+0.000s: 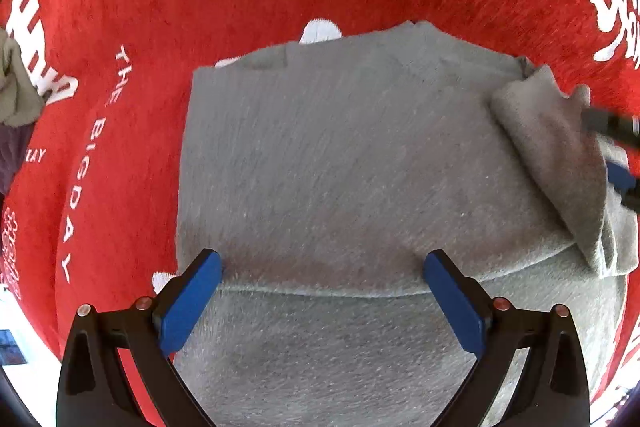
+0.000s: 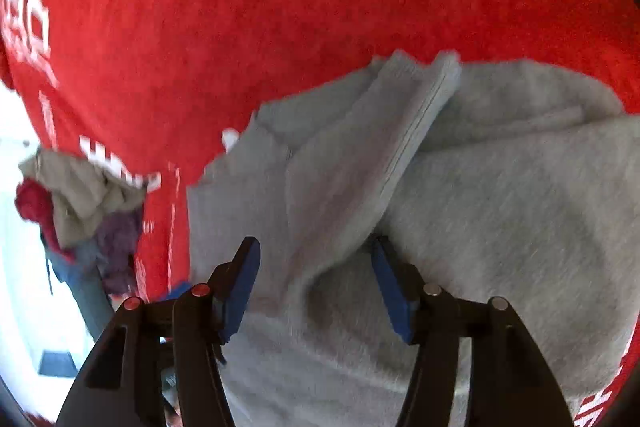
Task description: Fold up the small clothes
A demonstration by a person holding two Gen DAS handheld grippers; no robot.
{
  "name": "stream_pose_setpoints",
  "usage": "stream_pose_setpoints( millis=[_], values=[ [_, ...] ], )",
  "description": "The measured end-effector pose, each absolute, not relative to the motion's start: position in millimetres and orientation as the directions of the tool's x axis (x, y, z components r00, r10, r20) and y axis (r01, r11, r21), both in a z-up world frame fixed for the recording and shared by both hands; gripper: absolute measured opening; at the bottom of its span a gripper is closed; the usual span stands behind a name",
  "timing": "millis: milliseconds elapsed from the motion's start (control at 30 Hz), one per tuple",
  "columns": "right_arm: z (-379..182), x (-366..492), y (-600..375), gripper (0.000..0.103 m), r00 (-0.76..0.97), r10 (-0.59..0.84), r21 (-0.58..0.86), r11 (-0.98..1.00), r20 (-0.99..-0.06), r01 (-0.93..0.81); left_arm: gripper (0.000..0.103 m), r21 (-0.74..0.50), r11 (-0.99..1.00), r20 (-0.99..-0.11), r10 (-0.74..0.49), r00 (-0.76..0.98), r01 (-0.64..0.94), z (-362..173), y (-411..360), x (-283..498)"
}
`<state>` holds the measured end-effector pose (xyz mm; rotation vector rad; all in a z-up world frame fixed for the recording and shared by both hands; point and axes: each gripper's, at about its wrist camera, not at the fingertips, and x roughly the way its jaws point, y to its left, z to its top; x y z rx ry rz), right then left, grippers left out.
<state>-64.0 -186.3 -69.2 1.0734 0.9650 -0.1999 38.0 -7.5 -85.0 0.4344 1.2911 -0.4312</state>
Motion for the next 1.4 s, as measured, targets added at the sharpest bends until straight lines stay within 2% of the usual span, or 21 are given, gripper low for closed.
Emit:
stream_pose_setpoints(
  millis=[33,67,133,167,267,367,500,567,733,767,800,867,967,1067,1200,1333,1367,1400],
  values=[
    [-70.7,-65.4,-192.7,0.063,0.613,0.285,0.665,0.467,-0.737,0.583,0.102,0.062,0.844,-0.973,-0.069,0.222,0.533,-83.9,-4.8,38.7],
    [-72.1,-64.6,-199.3,0.058,0.625,0.270,0.673,0.430,-0.732,0.602,0.102,0.060,0.845,-0.972,-0.072,0.223,0.532,-82.9,-2.7,40.3],
    [-71.4,-57.3,-206.0,0.019,0.629,0.247,0.670,0.389,-0.737,0.632,0.102,0.048,0.848,-0.971,-0.084,0.223,0.528,-80.3,4.6,43.6],
    [-68.8,-54.1,-206.5,0.007,0.631,0.234,0.666,0.390,-0.740,0.636,0.102,0.038,0.850,-0.970,-0.095,0.224,0.525,-77.6,9.3,44.0],
    [-39.8,-34.6,-187.2,0.007,0.699,0.204,0.687,0.500,-0.685,0.527,0.102,0.016,0.853,-0.964,-0.125,0.234,0.521,-68.8,23.9,46.6],
    [-17.2,-1.8,-145.7,0.007,0.688,0.258,0.644,0.660,-0.678,0.387,0.102,0.020,0.858,-0.962,-0.124,0.243,0.514,-64.8,40.7,48.6],
    [-24.3,38.3,-72.4,0.007,0.562,0.285,0.463,0.863,-0.776,0.202,0.102,0.047,0.878,-0.965,-0.083,0.249,0.475,-65.4,65.1,51.6],
    [-40.6,45.9,-45.1,0.007,0.497,0.308,0.426,0.894,-0.811,0.141,0.102,0.060,0.890,-0.966,-0.062,0.251,0.452,-66.7,79.7,53.2],
    [-78.6,36.5,-16.2,0.015,0.364,0.305,0.354,0.932,-0.880,0.075,0.102,0.081,0.903,-0.968,-0.029,0.248,0.422,-71.6,103.8,56.6],
    [-78.2,36.2,-11.6,0.023,0.369,0.299,0.345,0.937,-0.880,0.063,0.102,0.082,0.904,-0.968,-0.028,0.249,0.420,-68.1,103.0,53.9],
    [-74.8,28.9,-9.1,0.041,0.373,0.298,0.339,0.939,-0.879,0.050,0.102,0.083,0.904,-0.968,-0.028,0.251,0.419,-66.7,104.1,54.6],
    [-68.0,21.3,-6.8,0.059,0.367,0.303,0.342,0.939,-0.880,0.045,0.102,0.077,0.905,-0.967,-0.034,0.254,0.418,-61.2,102.9,55.9],
    [-55.5,-7.7,-22.1,0.059,0.373,0.331,0.395,0.912,-0.867,0.108,0.102,0.050,0.904,-0.963,-0.070,0.262,0.425,-48.5,93.3,60.4],
    [-53.7,-47.9,-58.0,0.059,0.413,0.310,0.450,0.840,-0.856,0.303,0.102,0.011,0.893,-0.959,-0.118,0.259,0.449,-41.7,76.0,62.3],
    [-65.5,-143.8,-140.8,0.059,0.494,0.242,0.535,0.569,-0.835,0.625,0.102,0.009,0.875,-0.957,-0.133,0.259,0.484,-48.0,44.0,64.4],
    [-92.3,-212.3,-188.3,0.059,0.565,0.190,0.596,0.263,-0.803,0.759,0.102,0.023,0.865,-0.959,-0.122,0.254,0.502,-65.0,19.0,73.3],
    [-99.4,-220.9,-195.0,0.056,0.587,0.180,0.614,0.195,-0.789,0.765,0.102,0.044,0.858,-0.962,-0.102,0.253,0.512,-71.3,12.9,73.0],
    [-107.5,-229.1,-202.3,0.047,0.628,0.166,0.647,0.111,-0.760,0.754,0.102,0.054,0.853,-0.964,-0.090,0.249,0.520,-75.2,10.3,72.0]
  ],
)
